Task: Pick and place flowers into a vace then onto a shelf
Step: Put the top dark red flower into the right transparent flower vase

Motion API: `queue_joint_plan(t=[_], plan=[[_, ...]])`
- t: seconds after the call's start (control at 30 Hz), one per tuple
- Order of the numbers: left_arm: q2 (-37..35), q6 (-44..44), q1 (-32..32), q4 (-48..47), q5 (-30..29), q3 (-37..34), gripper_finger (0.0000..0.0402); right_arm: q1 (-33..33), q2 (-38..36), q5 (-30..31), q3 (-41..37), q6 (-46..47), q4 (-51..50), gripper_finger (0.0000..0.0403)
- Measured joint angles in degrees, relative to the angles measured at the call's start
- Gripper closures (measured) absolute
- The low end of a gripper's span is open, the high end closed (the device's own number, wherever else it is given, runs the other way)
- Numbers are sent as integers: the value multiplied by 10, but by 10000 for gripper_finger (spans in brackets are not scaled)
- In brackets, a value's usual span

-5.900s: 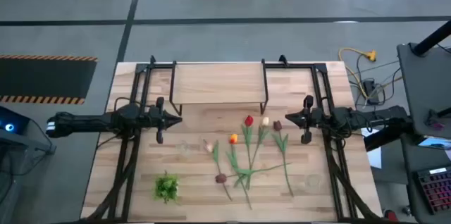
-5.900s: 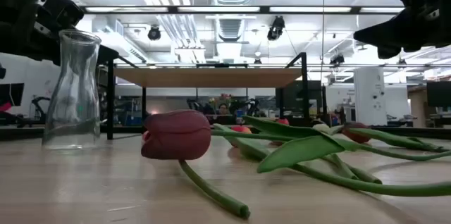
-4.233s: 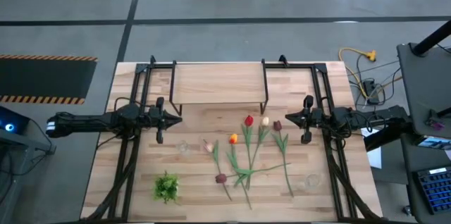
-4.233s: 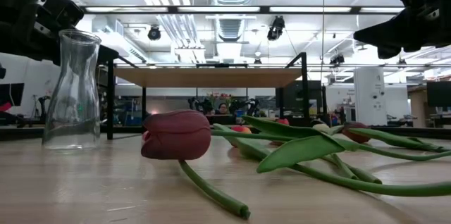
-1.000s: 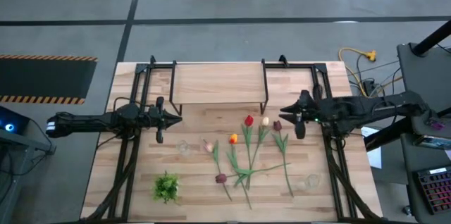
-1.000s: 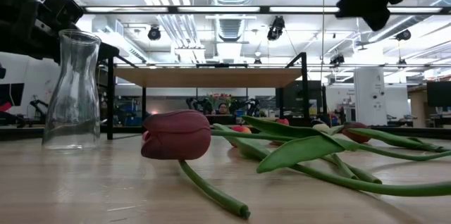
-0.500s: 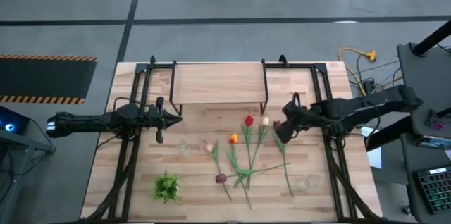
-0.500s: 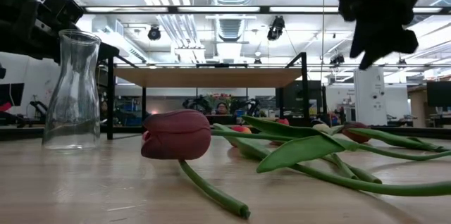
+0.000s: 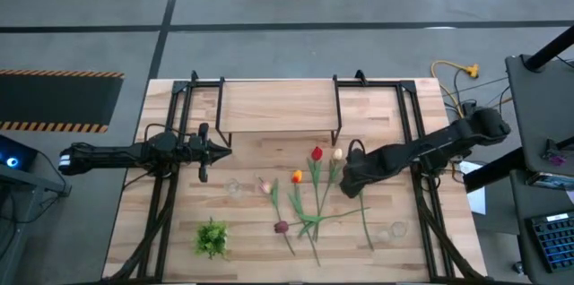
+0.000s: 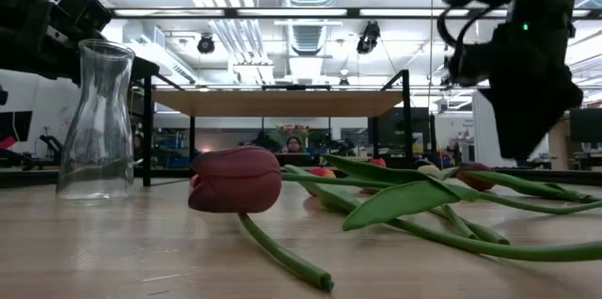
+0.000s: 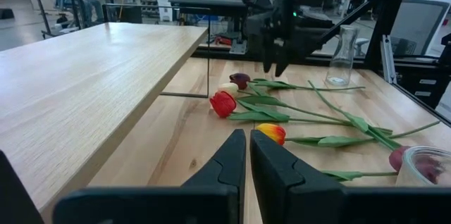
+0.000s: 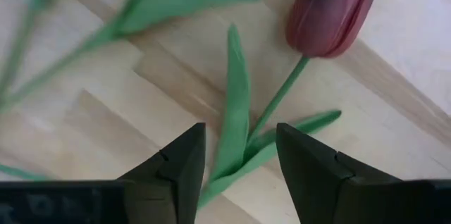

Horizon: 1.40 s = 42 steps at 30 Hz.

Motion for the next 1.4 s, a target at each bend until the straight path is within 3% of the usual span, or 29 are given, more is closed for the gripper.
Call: queue_joint_plan(t=[0.5,0.73,1.07,1.4], plan=[[0,0,0,-3,0,0,396,4,96,0,2,27,7,242],[0,0,0,-4,0,0,396,4,99,-2,2,24,12,283],[0,0,0,-6,0,0,396,4,89,-10,0,20,16,385],[0,0,0,-6,0,0,396,4,71,-10,-2,3,5,390]])
